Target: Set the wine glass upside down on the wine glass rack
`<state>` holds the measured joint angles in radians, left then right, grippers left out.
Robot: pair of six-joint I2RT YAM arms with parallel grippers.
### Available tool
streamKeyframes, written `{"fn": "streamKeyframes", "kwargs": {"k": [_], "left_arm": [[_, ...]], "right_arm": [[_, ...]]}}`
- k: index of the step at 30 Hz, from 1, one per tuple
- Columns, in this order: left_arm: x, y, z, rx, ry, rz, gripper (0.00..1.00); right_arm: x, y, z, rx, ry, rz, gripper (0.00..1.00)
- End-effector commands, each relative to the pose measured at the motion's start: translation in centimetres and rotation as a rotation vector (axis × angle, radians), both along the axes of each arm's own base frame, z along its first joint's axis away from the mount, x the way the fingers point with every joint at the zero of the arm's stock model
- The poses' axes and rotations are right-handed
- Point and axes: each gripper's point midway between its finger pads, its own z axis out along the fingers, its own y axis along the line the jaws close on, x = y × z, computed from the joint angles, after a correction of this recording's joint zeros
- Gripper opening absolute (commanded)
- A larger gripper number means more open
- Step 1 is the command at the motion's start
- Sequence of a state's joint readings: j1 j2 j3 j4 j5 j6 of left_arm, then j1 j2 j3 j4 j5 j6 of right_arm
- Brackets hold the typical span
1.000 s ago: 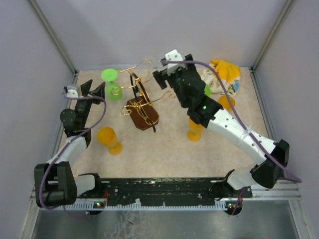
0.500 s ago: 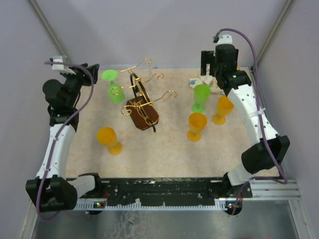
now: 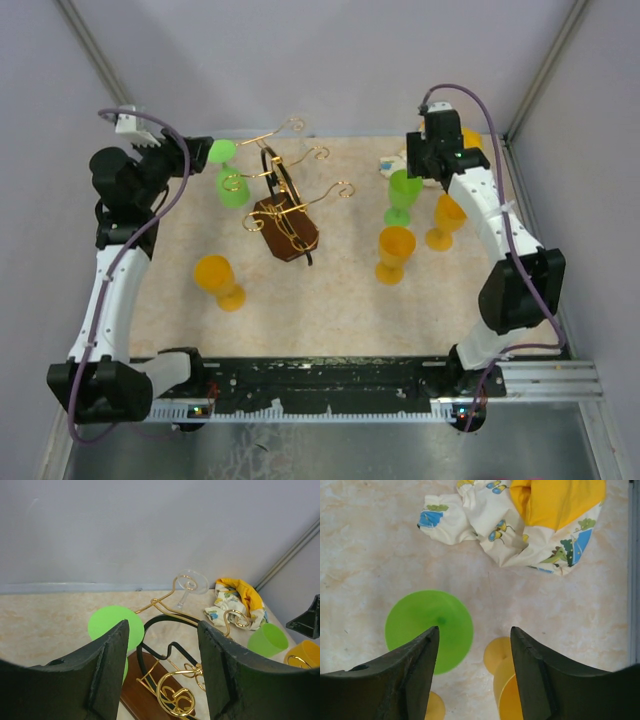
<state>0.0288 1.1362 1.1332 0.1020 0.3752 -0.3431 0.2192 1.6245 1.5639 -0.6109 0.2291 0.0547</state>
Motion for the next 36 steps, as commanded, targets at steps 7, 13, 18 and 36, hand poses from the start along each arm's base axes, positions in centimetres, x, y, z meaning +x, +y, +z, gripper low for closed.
{"fn": "streamKeyframes", "kwargs": {"k": [7, 13, 18, 36], "left_arm": [[-1.1, -1.1, 1.6, 0.009, -0.016, -0.026, 0.63], [-1.4, -1.6, 2.0, 0.014, -0.022, -0.030, 0.63], [-1.3, -1.9, 1.9, 0.010, -0.017, -0.038, 0.63], [0.4, -4.5, 6.9, -0.444, 0.116, -0.132, 0.61]], "right_arm": [[1.8, 1.0, -4.1, 0.035, 0.049, 0.040, 0.47], [2.0, 0.4, -5.4, 0.019, 0.071, 0.022, 0.38], [2.1, 0.7, -5.5, 0.029, 0.076, 0.041, 0.02], [1.6, 4.7, 19.5, -0.004, -0.595, 0.160, 0.00]]}}
